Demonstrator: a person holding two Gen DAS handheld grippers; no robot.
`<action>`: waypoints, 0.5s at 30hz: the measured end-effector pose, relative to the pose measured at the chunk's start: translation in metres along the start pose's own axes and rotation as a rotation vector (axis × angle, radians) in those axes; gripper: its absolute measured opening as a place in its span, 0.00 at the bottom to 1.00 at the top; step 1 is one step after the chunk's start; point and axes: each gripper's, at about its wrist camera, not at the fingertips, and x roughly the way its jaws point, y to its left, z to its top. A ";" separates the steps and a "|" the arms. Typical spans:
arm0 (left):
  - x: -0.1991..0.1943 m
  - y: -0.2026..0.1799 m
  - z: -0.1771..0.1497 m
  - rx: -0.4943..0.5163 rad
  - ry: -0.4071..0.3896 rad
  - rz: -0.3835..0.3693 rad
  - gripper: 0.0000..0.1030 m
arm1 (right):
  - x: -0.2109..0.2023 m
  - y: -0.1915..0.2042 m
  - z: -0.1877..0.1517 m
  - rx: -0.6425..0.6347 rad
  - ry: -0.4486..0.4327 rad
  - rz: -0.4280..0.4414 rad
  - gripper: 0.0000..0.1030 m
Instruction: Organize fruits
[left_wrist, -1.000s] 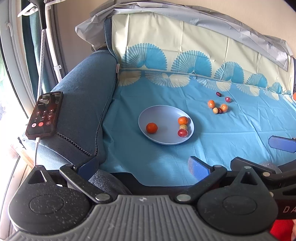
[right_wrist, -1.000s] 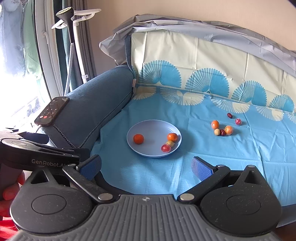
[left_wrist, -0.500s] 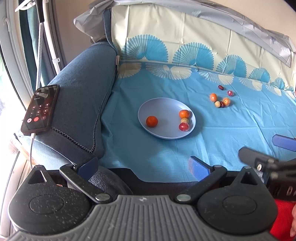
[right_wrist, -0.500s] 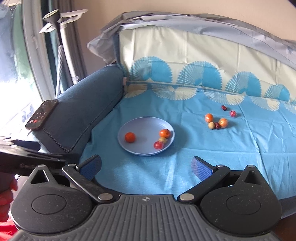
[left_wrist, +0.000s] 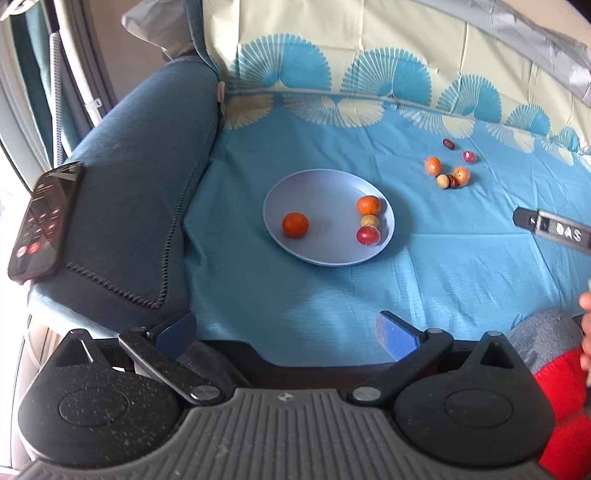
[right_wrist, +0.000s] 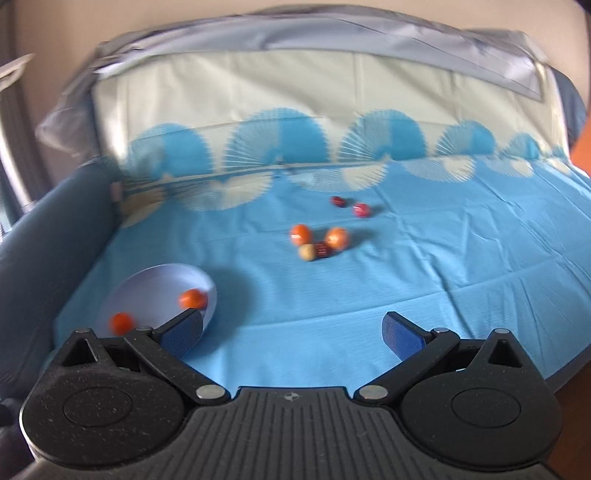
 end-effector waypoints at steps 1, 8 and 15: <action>0.005 -0.003 0.004 0.004 0.009 0.000 1.00 | 0.012 -0.007 0.003 0.012 0.004 -0.012 0.99; 0.042 -0.023 0.040 -0.003 0.056 -0.005 1.00 | 0.109 -0.045 0.039 0.061 -0.017 -0.108 0.99; 0.074 -0.039 0.066 -0.009 0.091 -0.007 1.00 | 0.219 -0.084 0.061 0.162 0.001 -0.143 0.99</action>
